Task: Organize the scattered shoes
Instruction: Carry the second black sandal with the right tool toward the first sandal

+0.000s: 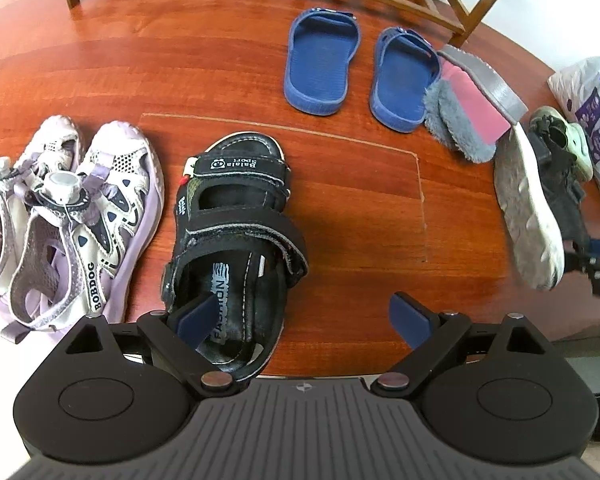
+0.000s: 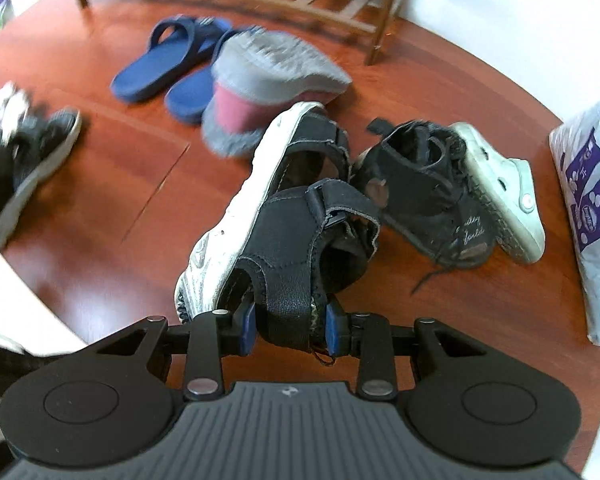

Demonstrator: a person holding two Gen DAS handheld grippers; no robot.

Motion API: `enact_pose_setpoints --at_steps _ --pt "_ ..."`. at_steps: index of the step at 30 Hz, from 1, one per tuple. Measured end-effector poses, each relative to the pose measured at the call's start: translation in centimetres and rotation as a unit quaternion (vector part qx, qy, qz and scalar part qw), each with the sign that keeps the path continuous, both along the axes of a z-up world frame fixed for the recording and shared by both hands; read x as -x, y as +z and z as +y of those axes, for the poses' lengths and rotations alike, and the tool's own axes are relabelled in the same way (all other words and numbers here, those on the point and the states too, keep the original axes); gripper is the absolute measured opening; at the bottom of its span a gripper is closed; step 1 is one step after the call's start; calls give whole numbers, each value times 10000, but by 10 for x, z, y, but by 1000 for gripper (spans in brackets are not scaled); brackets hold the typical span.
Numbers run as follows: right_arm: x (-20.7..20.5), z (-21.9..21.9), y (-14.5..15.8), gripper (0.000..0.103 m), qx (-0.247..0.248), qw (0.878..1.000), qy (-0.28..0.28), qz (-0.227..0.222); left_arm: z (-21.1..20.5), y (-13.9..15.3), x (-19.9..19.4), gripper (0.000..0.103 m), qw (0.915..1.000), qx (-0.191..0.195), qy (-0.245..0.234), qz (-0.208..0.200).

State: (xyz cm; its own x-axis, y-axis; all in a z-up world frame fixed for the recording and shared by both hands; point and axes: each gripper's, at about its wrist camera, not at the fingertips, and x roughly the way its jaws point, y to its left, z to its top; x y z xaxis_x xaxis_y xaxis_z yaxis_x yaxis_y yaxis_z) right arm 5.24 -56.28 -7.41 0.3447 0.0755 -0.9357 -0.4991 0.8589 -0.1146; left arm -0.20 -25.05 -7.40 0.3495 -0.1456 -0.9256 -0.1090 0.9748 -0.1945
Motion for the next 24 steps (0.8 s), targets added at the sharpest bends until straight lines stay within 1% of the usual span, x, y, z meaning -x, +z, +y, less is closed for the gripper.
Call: enact_pose_setpoints --at_steps 5,11,13,15,19,21,24 --pt "19 15 -9 37 82 9998 111 150 -2 1 3 93 9999 12 -140 -17" --pt "18 27 -11 40 -169 9996 -5 212 4 3 6 94 9999 8 -153 -72" --pt "16 27 -10 43 -270 9993 -103 217 6 5 7 94 9999 12 -143 -97" --pt "14 25 -8 52 -378 9988 -205 212 7 7 8 94 9998 15 -133 -121" --pt "10 20 -1 56 -688 9965 -429 182 11 11 9 94 9998 22 -113 -171" --pt "9 16 5 61 -847 9948 -560 118 13 13 10 94 9998 26 -103 -196" --pt "6 9 14 61 -1019 9918 -776 -21 16 16 11 94 9997 31 -88 -233"
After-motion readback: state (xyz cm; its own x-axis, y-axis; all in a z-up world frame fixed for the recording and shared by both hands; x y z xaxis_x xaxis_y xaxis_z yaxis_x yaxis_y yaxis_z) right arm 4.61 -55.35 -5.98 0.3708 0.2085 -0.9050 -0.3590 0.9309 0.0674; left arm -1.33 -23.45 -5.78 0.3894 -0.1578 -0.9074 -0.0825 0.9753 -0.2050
